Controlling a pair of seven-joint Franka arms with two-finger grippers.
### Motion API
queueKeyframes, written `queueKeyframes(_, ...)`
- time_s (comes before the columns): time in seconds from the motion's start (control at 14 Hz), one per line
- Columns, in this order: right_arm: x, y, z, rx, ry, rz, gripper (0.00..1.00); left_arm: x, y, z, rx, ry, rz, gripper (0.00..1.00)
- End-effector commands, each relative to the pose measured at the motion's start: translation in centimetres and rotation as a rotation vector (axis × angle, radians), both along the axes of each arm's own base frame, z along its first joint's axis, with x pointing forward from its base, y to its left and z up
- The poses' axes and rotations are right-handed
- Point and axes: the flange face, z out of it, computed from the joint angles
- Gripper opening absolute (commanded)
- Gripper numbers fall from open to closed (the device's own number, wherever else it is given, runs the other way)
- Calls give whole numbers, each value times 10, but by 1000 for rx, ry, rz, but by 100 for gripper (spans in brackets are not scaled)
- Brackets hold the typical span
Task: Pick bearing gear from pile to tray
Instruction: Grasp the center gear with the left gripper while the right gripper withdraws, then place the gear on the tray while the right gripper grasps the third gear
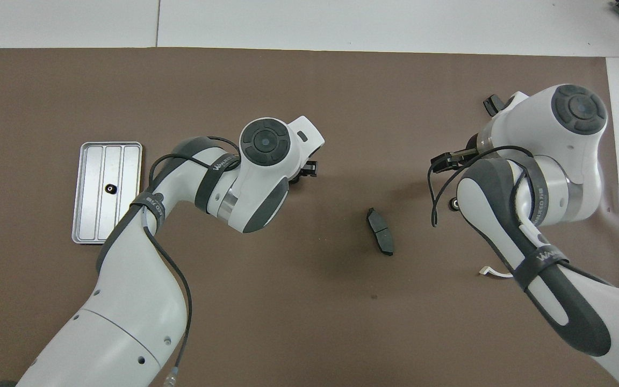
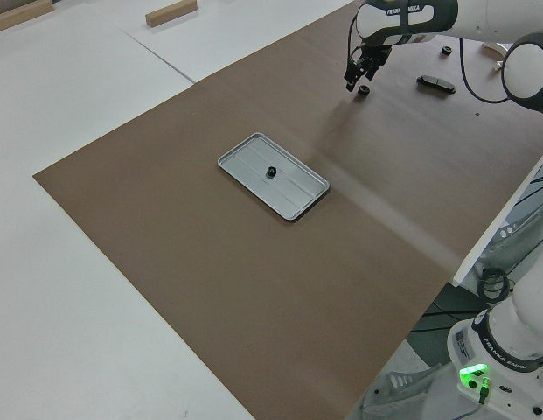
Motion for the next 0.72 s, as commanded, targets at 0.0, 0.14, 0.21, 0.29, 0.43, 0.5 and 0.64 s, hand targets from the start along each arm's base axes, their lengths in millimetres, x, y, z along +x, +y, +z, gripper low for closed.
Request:
queueKeyframes(0.0, -45, -20, -25, 24, -35, 62, 100, 7, -7, -1, 26, -22, -21, 87)
queueKeyframes(0.14, -63, -22, -47, 19, -43, 62, 100, 4, -9, 0, 27, -23, -26, 84)
queueKeyframes(0.21, -70, -22, -55, 17, -42, 68, 100, 3, -9, -1, 31, -18, -28, 83)
queueKeyframes(0.29, -78, -23, -63, 14, -43, 81, 100, -2, -15, 0, 31, -16, -38, 82)
queueKeyframes(0.43, -87, -25, -74, 8, -52, 109, 100, -9, -18, -3, 49, 6, -46, 77)
queueKeyframes(0.5, -88, -25, -74, 8, -51, 118, 100, -10, -18, -3, 51, 10, -47, 73)
queueKeyframes(0.64, -90, -25, -75, 8, -46, 120, 100, -19, -24, -10, 64, 25, -63, 70)
